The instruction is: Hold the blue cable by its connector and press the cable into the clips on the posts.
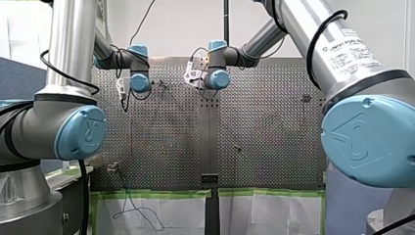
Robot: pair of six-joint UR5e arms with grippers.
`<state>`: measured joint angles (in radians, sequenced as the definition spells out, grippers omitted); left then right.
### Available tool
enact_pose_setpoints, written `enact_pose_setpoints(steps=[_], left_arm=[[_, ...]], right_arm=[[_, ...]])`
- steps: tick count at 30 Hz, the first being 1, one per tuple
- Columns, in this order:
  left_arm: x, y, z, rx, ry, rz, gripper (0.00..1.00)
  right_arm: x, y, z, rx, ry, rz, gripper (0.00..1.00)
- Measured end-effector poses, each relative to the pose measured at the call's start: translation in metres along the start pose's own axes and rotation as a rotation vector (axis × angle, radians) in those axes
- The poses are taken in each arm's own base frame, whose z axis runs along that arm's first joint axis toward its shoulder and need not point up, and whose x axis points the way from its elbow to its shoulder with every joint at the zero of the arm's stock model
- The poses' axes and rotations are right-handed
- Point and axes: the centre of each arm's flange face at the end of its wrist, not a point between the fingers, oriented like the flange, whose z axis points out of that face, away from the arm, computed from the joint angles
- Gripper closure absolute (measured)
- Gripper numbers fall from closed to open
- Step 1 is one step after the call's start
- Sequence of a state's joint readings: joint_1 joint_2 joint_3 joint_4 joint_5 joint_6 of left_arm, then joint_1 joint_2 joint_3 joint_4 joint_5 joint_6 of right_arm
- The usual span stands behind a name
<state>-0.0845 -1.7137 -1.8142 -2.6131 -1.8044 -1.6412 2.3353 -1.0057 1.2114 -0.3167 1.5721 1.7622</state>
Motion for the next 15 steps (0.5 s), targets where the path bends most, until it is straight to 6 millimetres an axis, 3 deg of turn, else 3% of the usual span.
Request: enact_pose_setpoints(steps=[7,15], left_arm=[[0.011,-0.004,0.016,0.051,0.028,0.001,1.00],[-0.003,-0.005,0.036,0.081,-0.009,-0.046,1.00]], right_arm=[[-0.001,0.008,0.003,-0.002,0.006,-0.003,1.00],[0.002,0.023,0.010,-0.017,0.022,-0.007,1.00]])
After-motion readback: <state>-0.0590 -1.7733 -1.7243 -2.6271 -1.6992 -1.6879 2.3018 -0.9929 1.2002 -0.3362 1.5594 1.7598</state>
